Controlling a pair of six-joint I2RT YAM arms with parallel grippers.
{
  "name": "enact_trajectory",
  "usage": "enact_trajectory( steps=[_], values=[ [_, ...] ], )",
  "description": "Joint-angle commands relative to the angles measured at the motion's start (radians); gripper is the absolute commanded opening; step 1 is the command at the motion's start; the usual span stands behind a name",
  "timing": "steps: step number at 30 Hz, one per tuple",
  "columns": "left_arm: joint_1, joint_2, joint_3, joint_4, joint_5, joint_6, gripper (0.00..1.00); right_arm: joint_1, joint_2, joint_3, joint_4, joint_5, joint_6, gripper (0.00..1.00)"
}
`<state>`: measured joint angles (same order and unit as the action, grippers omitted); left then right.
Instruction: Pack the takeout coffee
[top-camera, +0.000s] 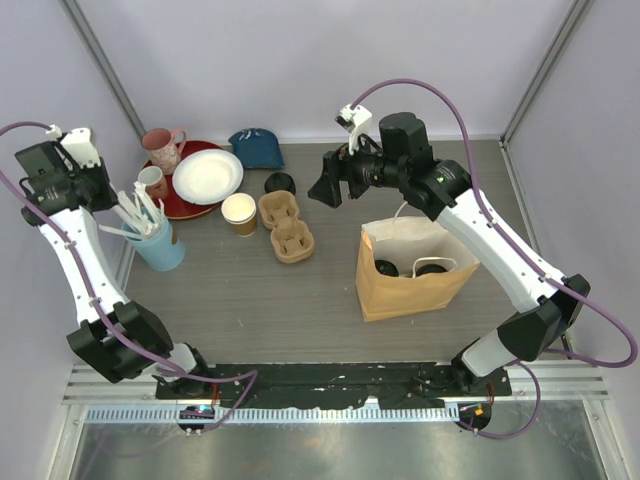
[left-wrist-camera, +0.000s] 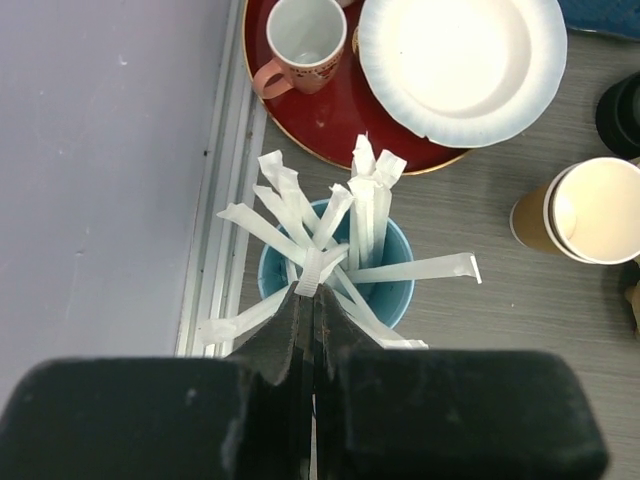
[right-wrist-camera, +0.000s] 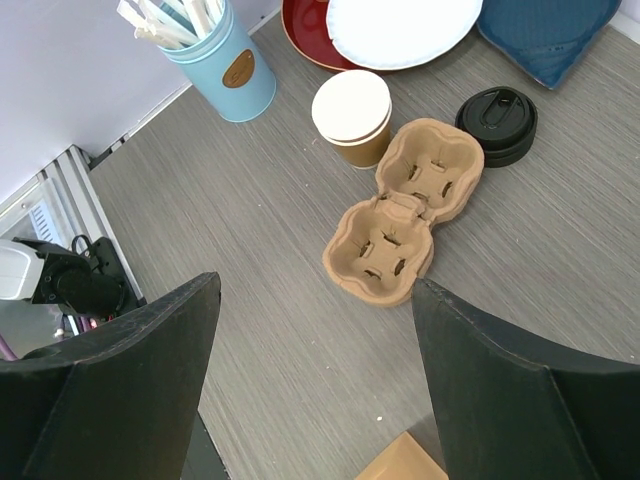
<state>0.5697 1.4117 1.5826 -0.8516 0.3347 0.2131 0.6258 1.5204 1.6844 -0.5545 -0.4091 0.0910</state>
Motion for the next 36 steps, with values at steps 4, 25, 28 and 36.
enact_trajectory(
  steps=[4,25,28,36],
  values=[
    [-0.014,0.01,-0.007,0.003,0.026,0.037,0.14,0.005,-0.042,0.005,0.018,0.004,-0.016,0.82],
    [-0.01,-0.002,-0.096,0.063,-0.183,0.075,0.47,0.005,-0.029,0.032,-0.004,0.0,-0.02,0.83],
    [-0.01,0.023,-0.092,0.046,-0.203,0.074,0.46,0.003,-0.032,0.031,-0.008,0.0,-0.023,0.83],
    [-0.011,0.039,-0.108,0.063,-0.206,0.075,0.3,0.005,-0.037,0.029,-0.019,0.003,-0.034,0.83]
  ],
)
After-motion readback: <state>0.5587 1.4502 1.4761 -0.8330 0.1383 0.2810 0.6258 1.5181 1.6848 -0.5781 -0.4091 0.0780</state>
